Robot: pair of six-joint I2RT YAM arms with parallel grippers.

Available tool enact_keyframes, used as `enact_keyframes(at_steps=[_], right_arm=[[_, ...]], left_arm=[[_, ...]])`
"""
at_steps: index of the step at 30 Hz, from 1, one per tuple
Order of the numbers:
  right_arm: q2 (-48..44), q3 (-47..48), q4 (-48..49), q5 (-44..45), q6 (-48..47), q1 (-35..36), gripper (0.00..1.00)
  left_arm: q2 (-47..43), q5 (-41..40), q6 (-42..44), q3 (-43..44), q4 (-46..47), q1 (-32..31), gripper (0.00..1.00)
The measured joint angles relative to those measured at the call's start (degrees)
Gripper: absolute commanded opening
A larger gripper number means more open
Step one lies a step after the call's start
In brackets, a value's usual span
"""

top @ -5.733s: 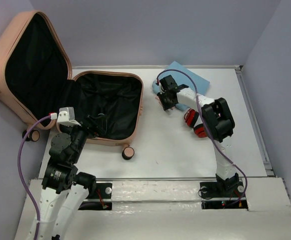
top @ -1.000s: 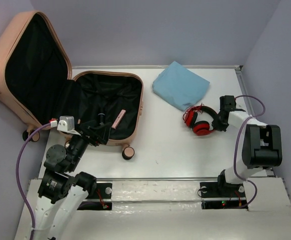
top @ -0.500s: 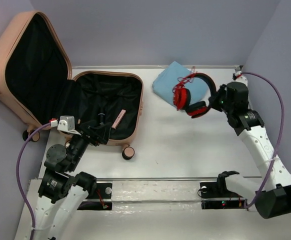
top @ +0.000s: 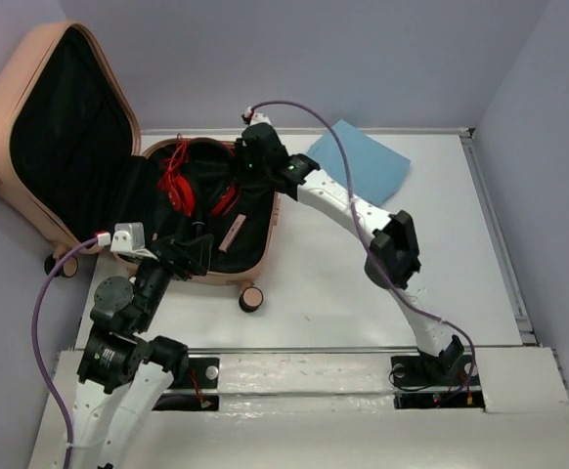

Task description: Pack the luggage

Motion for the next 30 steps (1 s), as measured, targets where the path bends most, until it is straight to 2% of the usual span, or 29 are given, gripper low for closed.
enact_keyframes(at_steps=[1,2,4,6,10,12,15,17,20,23,27,28,29,30], right_arm=[[3.45,3.19,-0.5,-0.24,-0.09,0.48,0.28],[7.52,6.25,-1.03,-0.72,-0.26,1.09,0.57],[10.84,7.69,-3.04,-1.84,-0.22,1.57,0.78],[11.74,7.58,-4.85,-2.97,-1.14,1.64,0.8],[7.15,1.84,-5.16,-2.8,-3.37,1.07,0.74],[1.05,-6.1,-3.23,-2.25,-4.2,0.26,0.71],[-13.46,-24.15,-0.31,-0.28,-4.24,-3.98,0.67],[-21.49,-32.94,0.48,1.66,-3.72,-9.33,0.76],[-28.13,-42.56,3.78,5.11,-1.84,-19.17,0.87],[-27.93,-48.87,4.92,8.17,-0.17,-29.42,0.87],[-22.21,-50.47,4.24,7.91,0.44,-33.0,0.81],[-20.06,-50.34,4.35,7.5,0.57,-32.76,0.77],[-18.6,-50.18,4.48,6.78,0.74,-32.48,0.65],[-16.87,-50.1,4.92,5.88,0.83,-32.0,0.58]], left_arm=[[-0.28,-0.52,0.0,0.0,-0.15,0.04,0.99],[-0.68,-1.05,0.0,0.0,-0.24,0.15,0.99],[-1.01,-1.64,0.0,0.0,-0.17,0.26,0.99],[-0.92,-1.77,0.0,0.0,-0.2,0.26,0.99],[-0.87,-1.75,0.0,0.0,-0.2,0.26,0.99],[-0.85,-1.73,0.0,0.0,-0.2,0.26,0.99],[-0.76,-1.51,0.0,0.0,-0.17,0.26,0.99],[-0.63,-1.22,0.0,0.0,-0.02,0.26,0.99],[-0.33,-1.07,0.0,0.0,0.28,0.26,0.99],[0.35,-0.26,0.0,0.0,0.33,0.26,0.99],[1.6,0.57,0.0,0.0,0.44,0.26,0.99],[1.84,0.68,0.0,0.0,0.44,0.26,0.99],[2.1,0.81,0.0,0.0,0.44,0.26,0.99],[2.32,0.96,0.0,0.0,0.5,0.26,0.99]])
